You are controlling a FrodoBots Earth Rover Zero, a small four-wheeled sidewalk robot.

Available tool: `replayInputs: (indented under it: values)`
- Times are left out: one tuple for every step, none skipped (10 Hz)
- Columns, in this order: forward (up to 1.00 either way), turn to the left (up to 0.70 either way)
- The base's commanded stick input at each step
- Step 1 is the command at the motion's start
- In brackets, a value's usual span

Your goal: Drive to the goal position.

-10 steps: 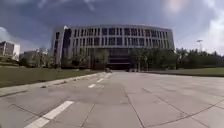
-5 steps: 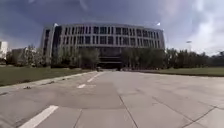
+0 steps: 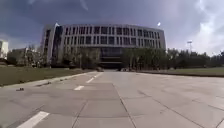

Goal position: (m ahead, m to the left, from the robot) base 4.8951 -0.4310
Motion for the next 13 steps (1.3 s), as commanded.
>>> replayInputs:
  values:
    - [0.50, 0.00]
    - [0.50, 0.00]
    - [0.50, 0.00]
    - [0.50, 0.00]
    - [0.50, 0.00]
    - [0.50, 0.00]
    - [0.50, 0.00]
    - [0.50, 0.00]
    - [0.50, 0.00]
    - [0.50, 0.00]
    - [0.50, 0.00]
    - [0.50, 0.00]
    - [0.50, 0.00]
